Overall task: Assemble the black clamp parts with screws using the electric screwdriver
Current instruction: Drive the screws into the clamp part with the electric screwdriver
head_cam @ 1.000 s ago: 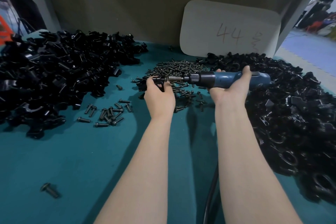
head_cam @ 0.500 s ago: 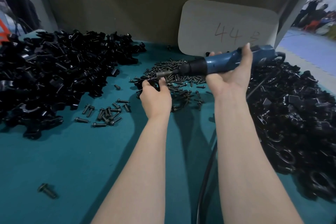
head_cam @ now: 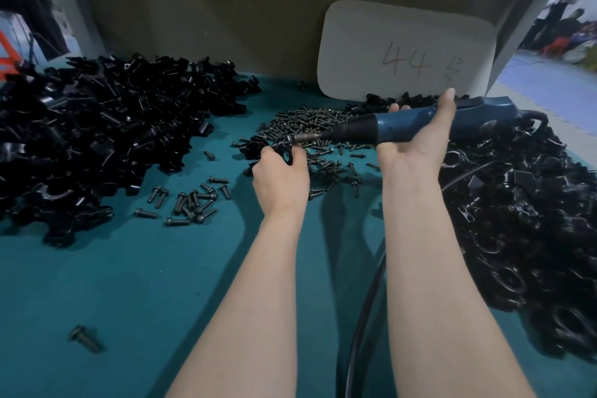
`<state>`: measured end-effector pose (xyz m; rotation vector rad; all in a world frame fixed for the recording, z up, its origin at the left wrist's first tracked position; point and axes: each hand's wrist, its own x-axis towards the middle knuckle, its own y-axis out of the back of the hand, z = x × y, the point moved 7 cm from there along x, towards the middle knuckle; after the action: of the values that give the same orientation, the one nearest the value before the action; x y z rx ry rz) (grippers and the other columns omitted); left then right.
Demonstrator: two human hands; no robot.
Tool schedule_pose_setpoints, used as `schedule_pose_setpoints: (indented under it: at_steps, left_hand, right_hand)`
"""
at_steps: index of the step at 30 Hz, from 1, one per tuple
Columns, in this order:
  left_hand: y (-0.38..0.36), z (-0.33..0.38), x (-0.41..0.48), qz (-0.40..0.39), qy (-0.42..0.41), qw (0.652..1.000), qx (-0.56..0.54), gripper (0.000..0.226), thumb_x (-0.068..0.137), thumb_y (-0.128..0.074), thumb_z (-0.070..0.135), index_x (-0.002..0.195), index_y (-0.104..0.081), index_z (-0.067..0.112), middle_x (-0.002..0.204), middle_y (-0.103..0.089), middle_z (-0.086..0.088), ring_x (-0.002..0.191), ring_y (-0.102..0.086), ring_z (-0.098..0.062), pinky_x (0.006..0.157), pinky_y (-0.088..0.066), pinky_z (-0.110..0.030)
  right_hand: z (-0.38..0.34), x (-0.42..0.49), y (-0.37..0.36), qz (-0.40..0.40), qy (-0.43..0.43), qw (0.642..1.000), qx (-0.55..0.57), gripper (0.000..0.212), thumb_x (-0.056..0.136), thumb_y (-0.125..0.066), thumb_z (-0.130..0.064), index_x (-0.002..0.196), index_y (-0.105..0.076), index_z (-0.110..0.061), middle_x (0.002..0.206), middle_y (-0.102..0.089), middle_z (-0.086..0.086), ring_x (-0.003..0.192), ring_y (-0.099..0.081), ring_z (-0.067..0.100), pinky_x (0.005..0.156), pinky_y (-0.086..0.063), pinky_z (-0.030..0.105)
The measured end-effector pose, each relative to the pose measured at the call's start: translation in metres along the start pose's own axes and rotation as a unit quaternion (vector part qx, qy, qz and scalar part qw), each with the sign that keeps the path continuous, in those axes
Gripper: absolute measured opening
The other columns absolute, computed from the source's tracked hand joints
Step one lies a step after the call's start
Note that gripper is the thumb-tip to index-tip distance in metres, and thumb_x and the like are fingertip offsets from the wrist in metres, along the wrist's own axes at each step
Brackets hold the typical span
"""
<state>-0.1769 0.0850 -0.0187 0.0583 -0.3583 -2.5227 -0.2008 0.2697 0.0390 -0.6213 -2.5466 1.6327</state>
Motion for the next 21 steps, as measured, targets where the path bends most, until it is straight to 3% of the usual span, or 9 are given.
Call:
schedule_pose_setpoints:
  at_steps: [5,8,10,15,21]
  left_hand:
    - [-0.0004,0.0015,-0.0009,0.005,-0.016,0.999,0.035,0.033,0.097,-0.05,0.037,0.103,-0.056,0.005,0.092,-0.068,-0.011,0.083,-0.068,-0.026,0.066,-0.051,-0.036]
    - [-0.0001,0.0015,-0.001,0.008,-0.019,0.999,0.05,0.034,0.097,-0.05,0.036,0.103,-0.056,0.004,0.089,-0.067,-0.011,0.078,-0.065,-0.025,0.051,-0.038,-0.03]
    - [0.0011,0.0012,-0.0006,0.011,-0.017,0.998,0.059,0.034,0.097,-0.051,0.036,0.104,-0.056,0.003,0.089,-0.066,-0.011,0.074,-0.061,-0.025,0.049,-0.033,-0.028]
    - [-0.0017,0.0008,0.0003,0.002,-0.022,0.998,0.058,0.034,0.097,-0.05,0.036,0.102,-0.054,0.003,0.09,-0.066,-0.012,0.082,-0.068,-0.027,0.062,-0.049,-0.035]
    - [-0.003,0.0018,0.0013,0.004,-0.033,0.997,0.074,0.035,0.096,-0.052,0.036,0.103,-0.055,0.002,0.091,-0.066,-0.012,0.08,-0.066,-0.028,0.062,-0.048,-0.035]
  right_hand:
    - [-0.0029,0.0019,0.0019,0.005,0.01,1.0,-0.001,0.052,0.085,-0.07,-0.036,0.126,-0.047,-0.014,0.124,-0.055,0.012,0.111,-0.06,0.025,0.093,-0.053,0.036]
    - [-0.0039,0.0023,0.0018,-0.003,0.009,1.0,-0.005,0.05,0.085,-0.07,-0.036,0.125,-0.048,-0.014,0.115,-0.056,0.011,0.104,-0.061,0.024,0.091,-0.053,0.035]
    - [-0.004,0.0022,0.0009,-0.006,0.011,1.0,-0.012,0.051,0.085,-0.069,-0.035,0.126,-0.047,-0.015,0.11,-0.056,0.009,0.099,-0.062,0.024,0.092,-0.053,0.036]
    - [-0.0054,0.0033,0.0015,-0.006,0.031,0.999,-0.032,0.054,0.086,-0.067,-0.036,0.13,-0.044,-0.016,0.105,-0.055,0.008,0.1,-0.061,0.024,0.092,-0.052,0.036]
    - [-0.0048,0.0046,0.0021,-0.009,0.038,0.999,-0.035,0.056,0.087,-0.067,-0.037,0.132,-0.042,-0.016,0.109,-0.056,0.01,0.106,-0.061,0.026,0.098,-0.049,0.042]
